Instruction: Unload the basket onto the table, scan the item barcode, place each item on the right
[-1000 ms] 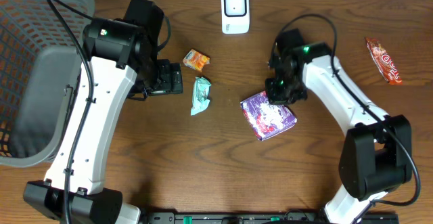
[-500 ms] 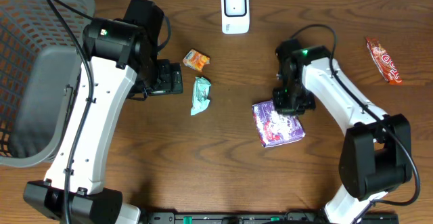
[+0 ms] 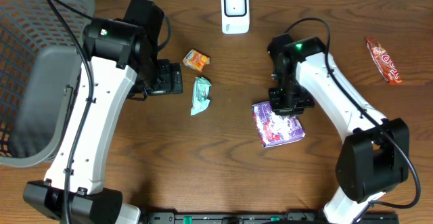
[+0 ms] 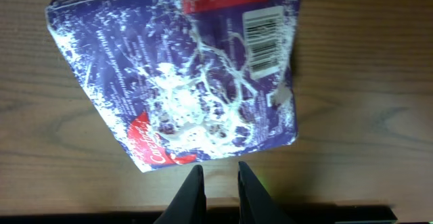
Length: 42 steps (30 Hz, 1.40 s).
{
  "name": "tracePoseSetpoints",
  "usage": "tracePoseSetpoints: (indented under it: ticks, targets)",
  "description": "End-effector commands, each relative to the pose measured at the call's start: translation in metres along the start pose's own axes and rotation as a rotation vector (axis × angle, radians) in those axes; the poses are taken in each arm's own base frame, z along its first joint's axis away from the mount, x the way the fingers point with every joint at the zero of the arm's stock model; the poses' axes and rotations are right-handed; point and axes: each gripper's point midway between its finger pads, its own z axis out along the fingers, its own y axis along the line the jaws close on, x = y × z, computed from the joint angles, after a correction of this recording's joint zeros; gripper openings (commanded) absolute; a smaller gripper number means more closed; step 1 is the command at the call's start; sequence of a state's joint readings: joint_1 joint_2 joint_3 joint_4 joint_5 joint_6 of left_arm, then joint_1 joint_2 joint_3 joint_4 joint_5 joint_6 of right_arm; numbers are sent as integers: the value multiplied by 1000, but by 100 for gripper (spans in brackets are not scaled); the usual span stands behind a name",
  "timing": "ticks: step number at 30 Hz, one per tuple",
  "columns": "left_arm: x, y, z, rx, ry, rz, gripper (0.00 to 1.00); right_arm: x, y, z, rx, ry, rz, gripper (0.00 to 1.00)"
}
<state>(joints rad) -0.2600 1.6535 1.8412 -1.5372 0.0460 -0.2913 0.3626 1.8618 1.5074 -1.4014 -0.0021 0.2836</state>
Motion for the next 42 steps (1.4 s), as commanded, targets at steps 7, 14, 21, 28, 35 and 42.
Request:
tracePoseSetpoints:
  ticks: [7,14,21,28,35,42]
  targets:
    - [-1,1,0,-6,0,-1,98,10,13,47,29,-8,46,13]
    - [-1,1,0,-6,-1,-1,98,-10,21,48,2,-94,45,17]
    - [-1,1,0,-6,0,-1,98,-30,23,-15,-6,-175,-10,31]
    - [-1,1,0,-6,-1,-1,98,-22,42,-30,-34,-169,-79,65]
    - [-1,1,0,-6,-1,-1,98,-15,63,-10,-23,-171,-145,80]
    - [-1,1,0,-6,0,-1,98,-12,78,12,7,-200,-157,88]
